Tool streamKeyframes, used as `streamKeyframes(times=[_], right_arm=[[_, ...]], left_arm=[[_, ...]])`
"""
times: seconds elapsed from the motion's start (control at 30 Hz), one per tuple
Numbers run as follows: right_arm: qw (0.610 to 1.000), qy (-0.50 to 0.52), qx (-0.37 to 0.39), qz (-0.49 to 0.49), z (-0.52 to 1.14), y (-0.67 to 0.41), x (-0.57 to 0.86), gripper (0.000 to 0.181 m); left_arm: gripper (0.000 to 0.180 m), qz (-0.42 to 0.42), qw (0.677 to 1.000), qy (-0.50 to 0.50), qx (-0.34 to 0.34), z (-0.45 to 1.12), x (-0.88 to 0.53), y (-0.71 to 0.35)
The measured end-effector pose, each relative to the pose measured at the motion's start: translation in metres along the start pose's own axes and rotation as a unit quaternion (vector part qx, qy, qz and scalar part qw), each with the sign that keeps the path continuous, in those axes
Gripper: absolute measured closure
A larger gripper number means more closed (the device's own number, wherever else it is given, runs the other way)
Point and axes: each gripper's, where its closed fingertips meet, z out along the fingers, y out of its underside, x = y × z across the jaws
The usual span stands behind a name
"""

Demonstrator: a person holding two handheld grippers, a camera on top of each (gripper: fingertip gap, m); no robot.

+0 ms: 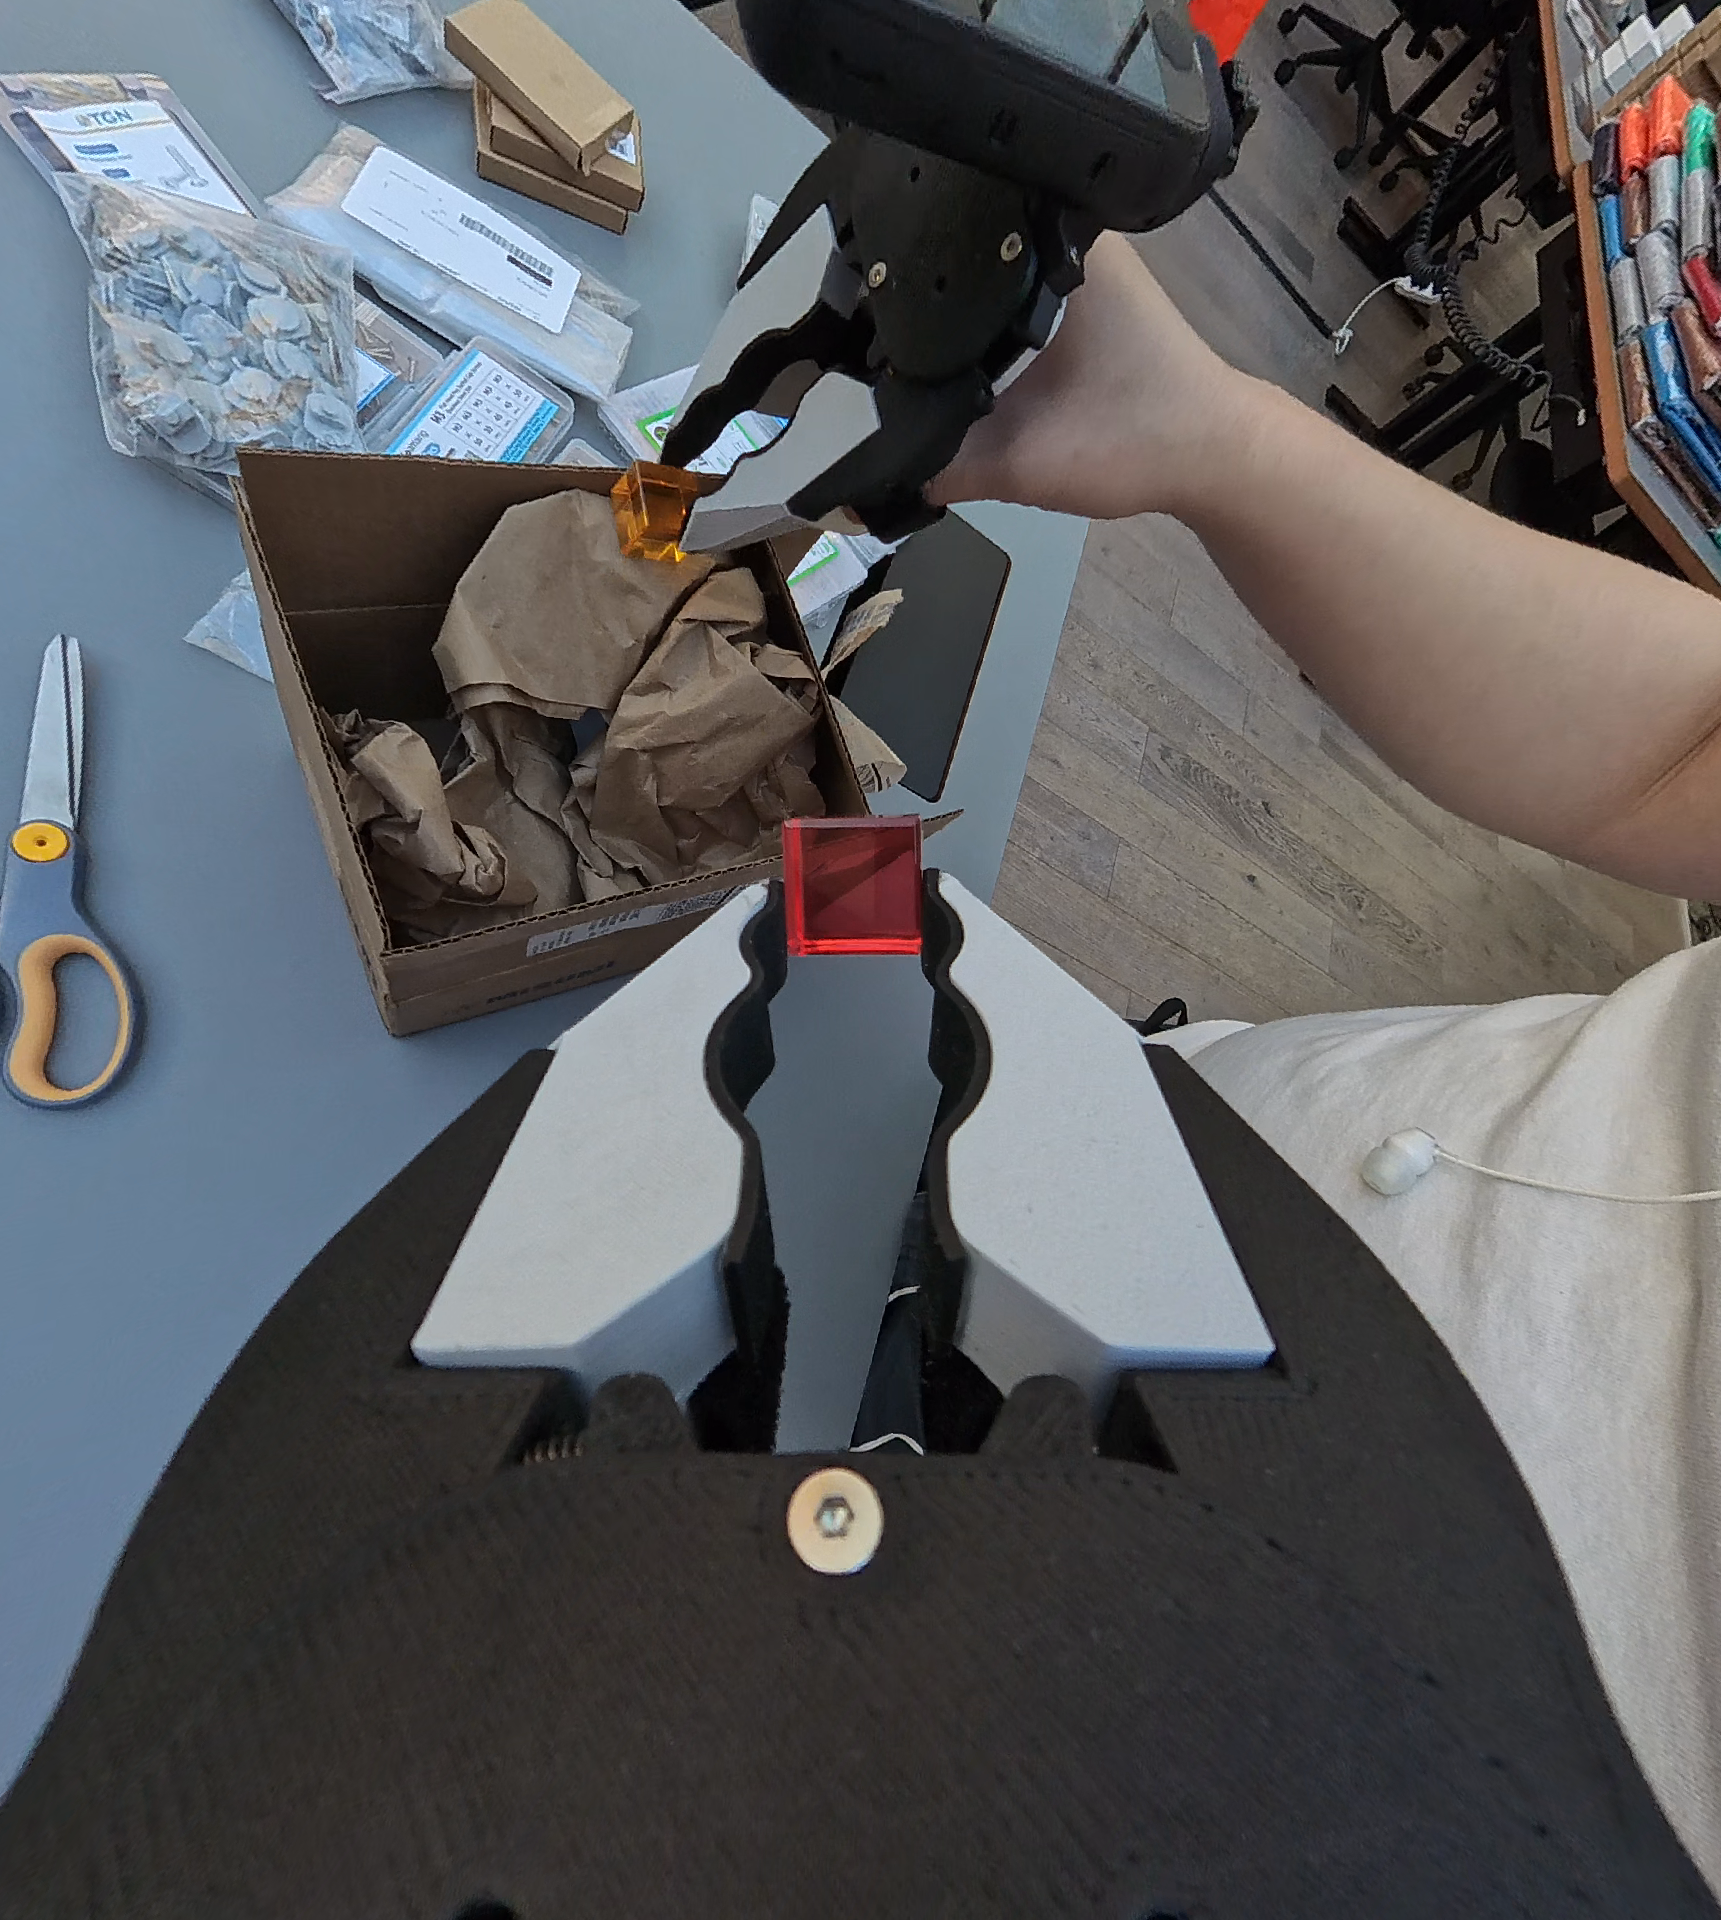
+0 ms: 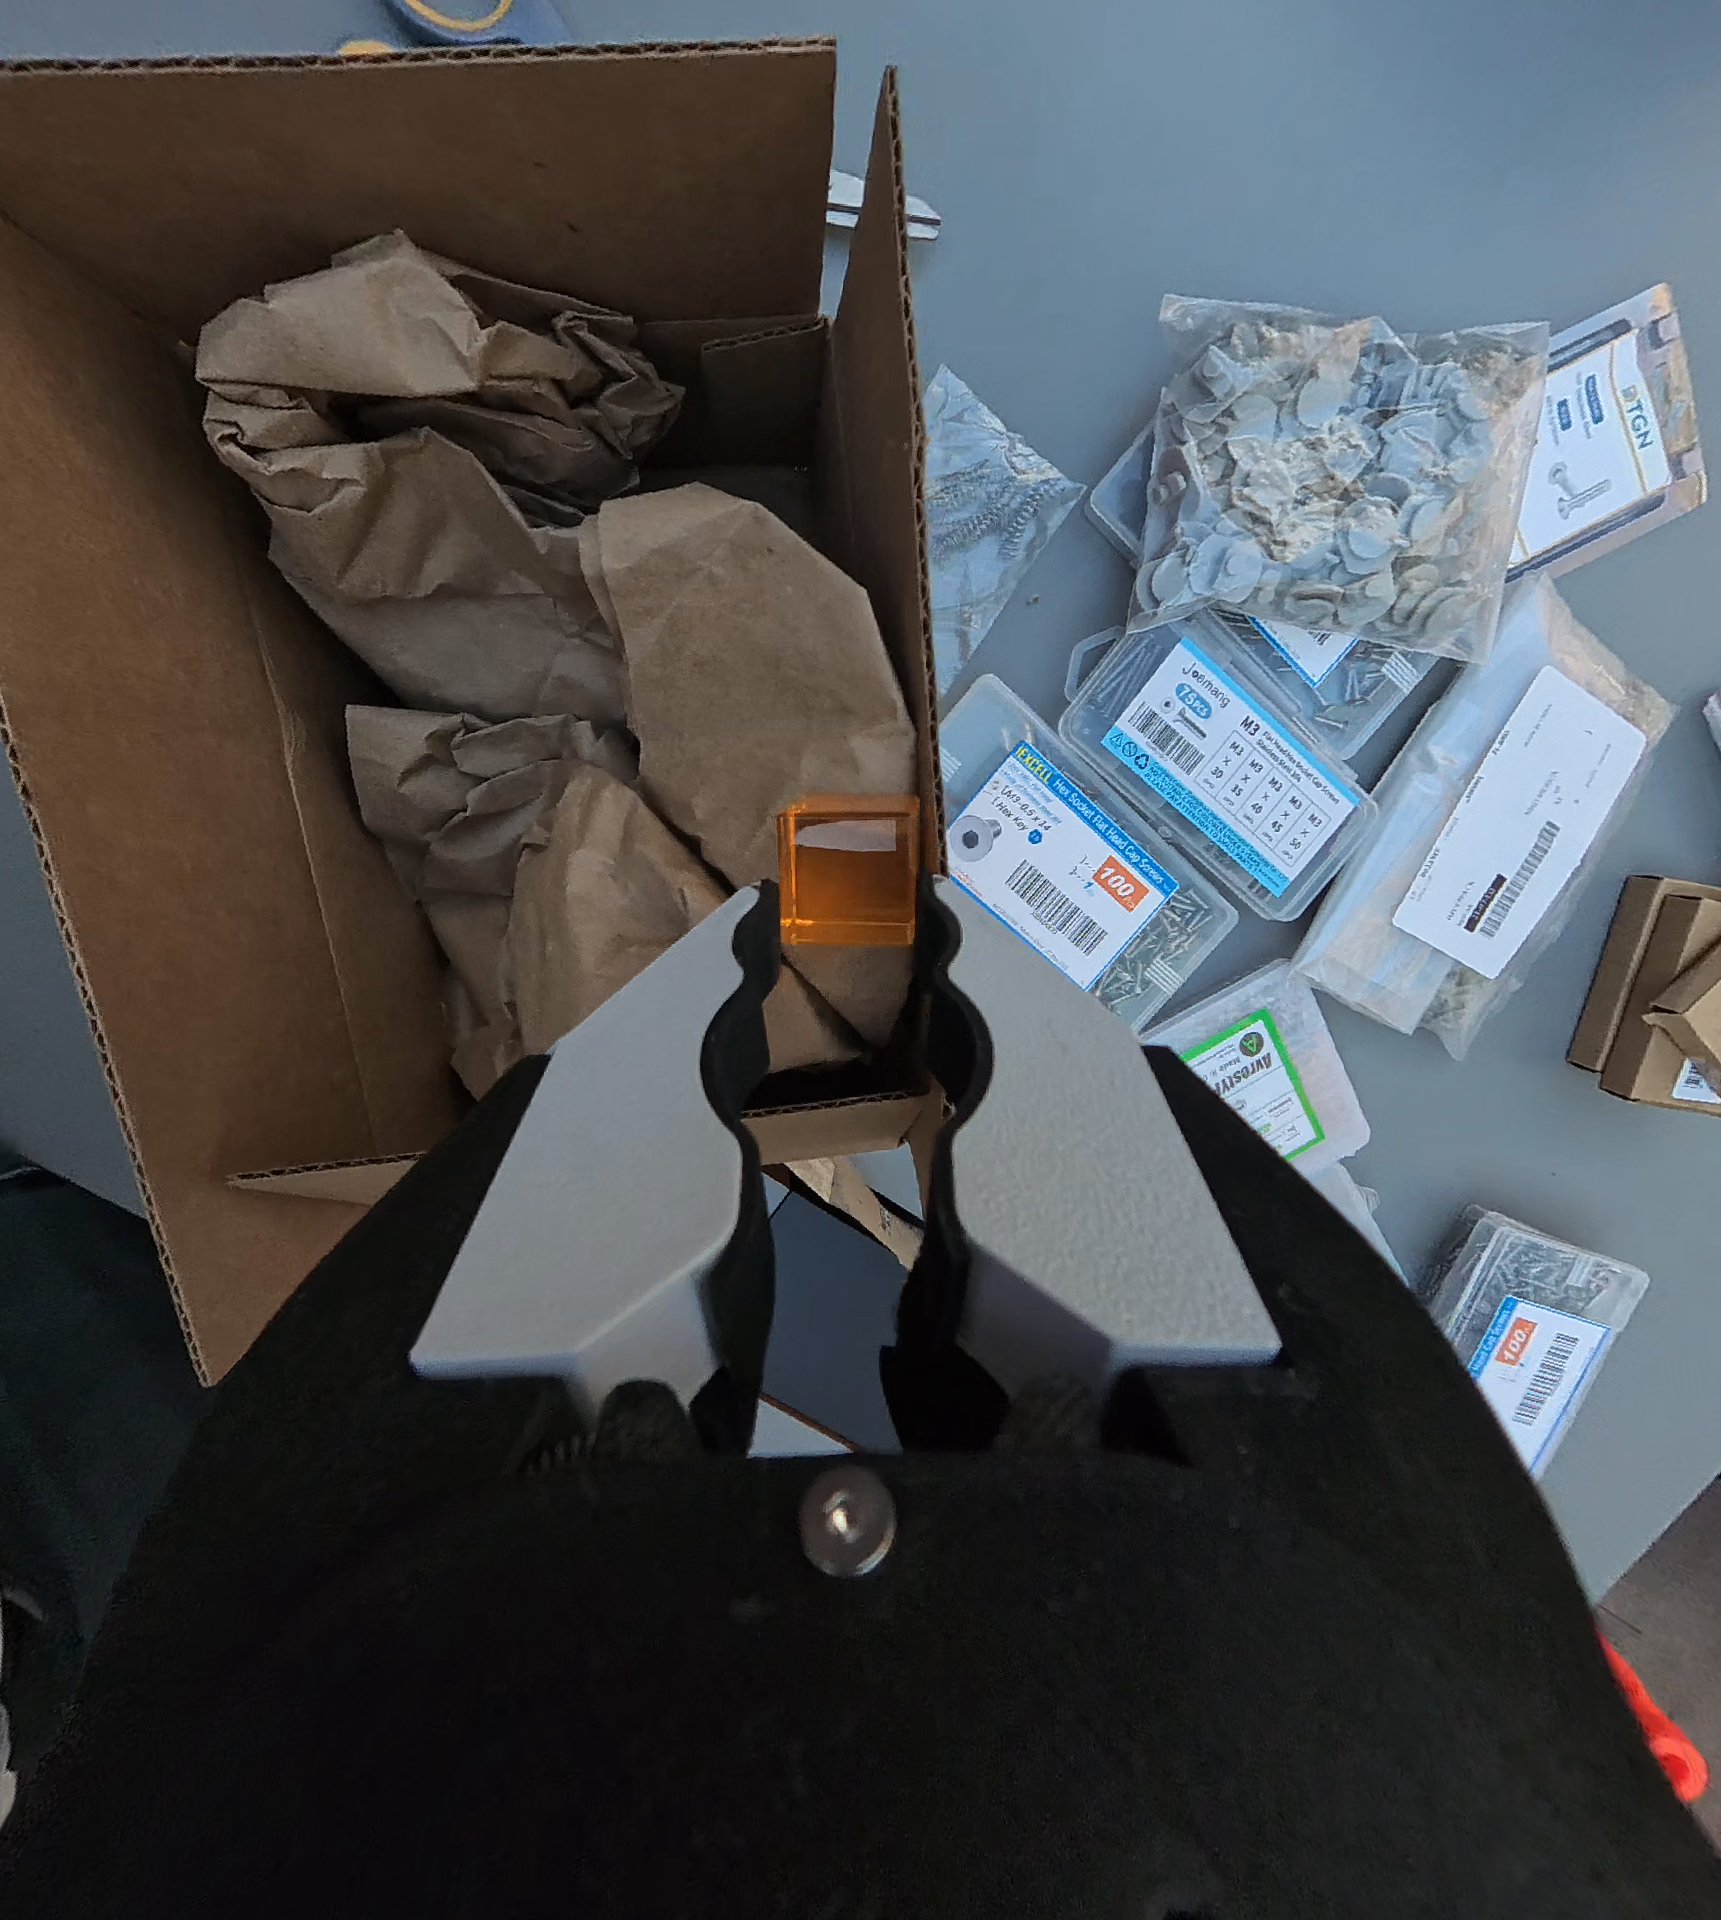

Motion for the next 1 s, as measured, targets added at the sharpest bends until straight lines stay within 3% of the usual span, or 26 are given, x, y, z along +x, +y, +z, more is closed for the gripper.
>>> streamKeyframes(times=[0.43, 0.77, 1.0], right_arm=[[1.0, -0.018, -0.001, -0.017, 0.002, 0.001, -0.003, 0.157], [0.993, -0.004, -0.094, -0.077, 0.023, 0.005, 0.002, 0.157], [0.991, -0.002, -0.106, -0.082, 0.03, 0.009, 0.003, 0.157]], left_arm=[[0.156, -0.003, 1.0, 0.003, -0.002, 0.002, -0.001, 0.001], [0.156, -0.006, 1.0, 0.009, -0.004, 0.005, 0.001, 0.004], [0.156, -0.012, 1.0, 0.007, 0.001, 0.002, -0.002, 0.006]])
